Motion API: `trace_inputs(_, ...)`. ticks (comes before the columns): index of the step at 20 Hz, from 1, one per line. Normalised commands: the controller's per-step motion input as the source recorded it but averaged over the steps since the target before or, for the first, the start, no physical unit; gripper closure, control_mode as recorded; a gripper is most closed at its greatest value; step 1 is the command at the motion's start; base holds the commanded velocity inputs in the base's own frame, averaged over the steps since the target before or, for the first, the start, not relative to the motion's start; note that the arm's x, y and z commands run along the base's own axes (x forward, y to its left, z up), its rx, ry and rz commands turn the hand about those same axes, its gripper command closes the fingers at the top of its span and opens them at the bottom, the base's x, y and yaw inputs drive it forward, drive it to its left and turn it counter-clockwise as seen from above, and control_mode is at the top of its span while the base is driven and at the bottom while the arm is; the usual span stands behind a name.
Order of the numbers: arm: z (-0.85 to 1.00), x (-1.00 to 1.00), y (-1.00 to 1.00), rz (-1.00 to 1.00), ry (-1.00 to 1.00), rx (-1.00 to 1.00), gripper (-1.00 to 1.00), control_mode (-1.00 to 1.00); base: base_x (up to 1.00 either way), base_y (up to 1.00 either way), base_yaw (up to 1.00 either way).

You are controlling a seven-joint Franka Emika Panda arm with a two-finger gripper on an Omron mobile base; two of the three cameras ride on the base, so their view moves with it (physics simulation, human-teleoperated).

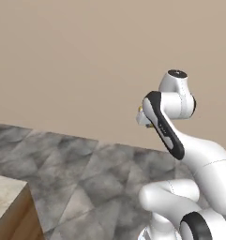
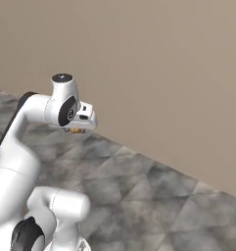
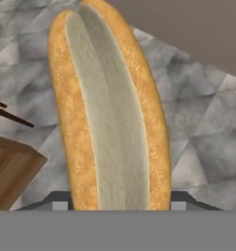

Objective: Move the hot dog bun to the plate on the dining table and place the condiment next to that plate. Then navigate to the fridge and take the sausage and place it on the plate as well.

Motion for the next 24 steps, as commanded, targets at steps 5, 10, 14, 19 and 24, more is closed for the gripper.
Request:
trace_inputs(5, 0.00, 0.00, 0.00, 0.00, 0.00, 0.00, 1.00, 1.00, 0.98, -0.46, 0.59)
trace_inputs(10, 0.00, 0.00, 0.00, 0.00, 0.00, 0.00, 1.00, 1.00, 0.90, -0.59, 0.54)
trace_inputs(14, 0.00, 0.00, 0.00, 0.00, 0.00, 0.00, 1.00, 1.00, 0.88, -0.61, 0.53)
trace_inputs(19, 0.00, 0.00, 0.00, 0.00, 0.00, 0.00, 1.00, 1.00, 0.95, -0.54, 0.54)
trace_inputs(24, 0.00, 0.00, 0.00, 0.00, 0.00, 0.00, 1.00, 1.00, 1.00, -0.40, 0.56)
